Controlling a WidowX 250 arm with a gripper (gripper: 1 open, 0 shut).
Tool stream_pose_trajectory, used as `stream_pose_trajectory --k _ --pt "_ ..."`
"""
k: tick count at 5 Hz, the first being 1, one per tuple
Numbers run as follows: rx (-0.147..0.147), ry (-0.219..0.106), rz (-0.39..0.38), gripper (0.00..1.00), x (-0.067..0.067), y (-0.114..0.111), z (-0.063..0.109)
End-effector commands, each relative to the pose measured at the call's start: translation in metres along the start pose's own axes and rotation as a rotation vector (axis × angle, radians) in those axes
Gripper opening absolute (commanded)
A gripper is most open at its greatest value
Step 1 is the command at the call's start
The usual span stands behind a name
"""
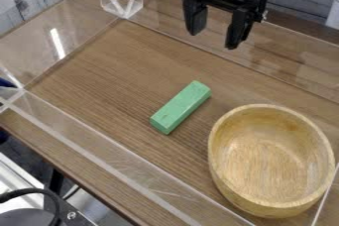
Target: Put the green block in the brown bowl
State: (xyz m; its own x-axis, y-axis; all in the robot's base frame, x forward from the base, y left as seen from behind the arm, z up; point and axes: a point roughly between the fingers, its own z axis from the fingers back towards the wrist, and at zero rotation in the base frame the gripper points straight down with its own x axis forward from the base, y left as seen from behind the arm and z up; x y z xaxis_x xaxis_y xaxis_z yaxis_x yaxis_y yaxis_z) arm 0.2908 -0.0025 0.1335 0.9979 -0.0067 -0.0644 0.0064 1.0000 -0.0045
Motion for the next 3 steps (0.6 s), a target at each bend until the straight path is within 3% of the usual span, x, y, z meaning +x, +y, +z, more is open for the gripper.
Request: stream_pose_trajectory --k 1,2,3 --pt "0.005 0.020 -0.033 1.00 -0.010 0.004 -0.008" --pt "0.017 0.041 -0.085 1.00 -0.029 0.012 -0.021" --pt "0.020 0.037 -0.107 1.00 -0.041 0.022 -0.037"
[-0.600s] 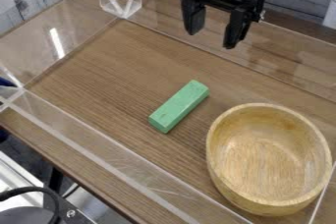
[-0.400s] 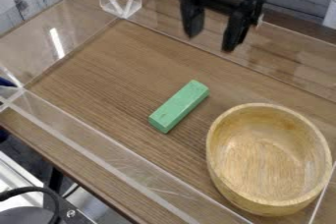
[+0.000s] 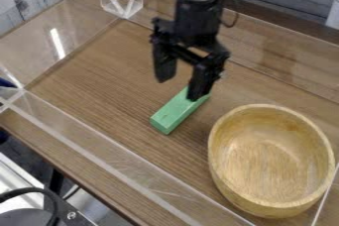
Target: Put the green block in the brown bowl
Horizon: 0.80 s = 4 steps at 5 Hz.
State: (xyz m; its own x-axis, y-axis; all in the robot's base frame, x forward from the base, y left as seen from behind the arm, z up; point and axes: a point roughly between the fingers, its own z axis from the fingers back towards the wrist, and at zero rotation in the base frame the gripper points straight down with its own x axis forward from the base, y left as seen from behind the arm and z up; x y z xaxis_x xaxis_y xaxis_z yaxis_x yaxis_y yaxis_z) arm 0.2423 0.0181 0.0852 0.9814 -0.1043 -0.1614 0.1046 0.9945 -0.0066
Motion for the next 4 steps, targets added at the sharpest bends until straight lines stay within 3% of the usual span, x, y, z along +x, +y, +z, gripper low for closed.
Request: stream_pose_trajectory --k 1,4 --pt "0.015 -0.057 -0.016 1.00 -0.003 0.012 0.000" --pt "0.005 -0.017 -0.040 1.00 0.004 0.017 -0.034"
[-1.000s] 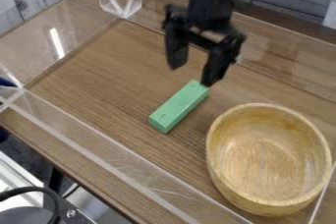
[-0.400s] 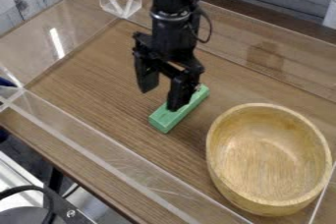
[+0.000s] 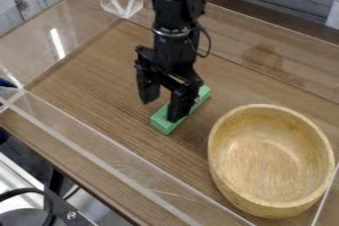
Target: Put the green block in the brown bowl
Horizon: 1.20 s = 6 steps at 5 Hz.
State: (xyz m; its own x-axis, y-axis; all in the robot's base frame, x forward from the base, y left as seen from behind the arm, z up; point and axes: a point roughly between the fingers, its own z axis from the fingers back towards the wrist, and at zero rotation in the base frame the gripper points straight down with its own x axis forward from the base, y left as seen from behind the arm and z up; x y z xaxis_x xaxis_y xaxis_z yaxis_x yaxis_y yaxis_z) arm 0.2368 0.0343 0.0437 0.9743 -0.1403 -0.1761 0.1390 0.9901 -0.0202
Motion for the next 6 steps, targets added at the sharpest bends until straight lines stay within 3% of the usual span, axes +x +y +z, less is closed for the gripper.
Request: stream_pose_trajectory --k 1,2,3,4,5,6 --pt "0.010 -0.025 -0.007 1.00 0.006 0.000 0.003" --pt "0.008 -0.023 -0.008 1.00 0.008 0.000 0.001" --pt "0.005 -0.025 -0.007 0.00 0.009 0.000 -0.001" --pt "0.001 -0.026 -0.008 0.00 0.010 -0.002 0.001" --pt "-0.003 -0.030 -0.007 1.00 0.009 -0.002 0.007" --pt "-0.006 -0.036 -0.005 1.00 0.008 -0.003 0.013"
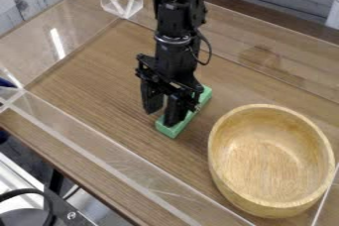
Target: Put the green block in the brown bowl
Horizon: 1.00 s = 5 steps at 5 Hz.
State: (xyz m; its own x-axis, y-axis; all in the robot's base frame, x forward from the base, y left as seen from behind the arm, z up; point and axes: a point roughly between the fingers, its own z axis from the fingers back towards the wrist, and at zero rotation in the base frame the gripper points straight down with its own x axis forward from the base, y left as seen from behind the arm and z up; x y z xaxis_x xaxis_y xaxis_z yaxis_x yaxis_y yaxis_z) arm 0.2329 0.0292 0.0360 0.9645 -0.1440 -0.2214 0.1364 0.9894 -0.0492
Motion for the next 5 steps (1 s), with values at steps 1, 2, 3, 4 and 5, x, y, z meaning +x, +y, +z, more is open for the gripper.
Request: stream_pose_trajectory --k 1,2,3,4,5 --pt "0.021 -0.088 -0.002 0.00 0.0095 0.0012 0.0244" --pt "0.018 -0.092 -0.004 0.00 0.0102 0.0004 0.0267" --pt "0.015 -0.100 -0.003 1.00 0.0088 -0.0002 0.0336" --pt "0.014 -0.097 -0.002 0.00 0.0105 0.0000 0.0311" --pt "0.011 -0.093 -0.002 0.00 0.0107 0.0001 0.0305"
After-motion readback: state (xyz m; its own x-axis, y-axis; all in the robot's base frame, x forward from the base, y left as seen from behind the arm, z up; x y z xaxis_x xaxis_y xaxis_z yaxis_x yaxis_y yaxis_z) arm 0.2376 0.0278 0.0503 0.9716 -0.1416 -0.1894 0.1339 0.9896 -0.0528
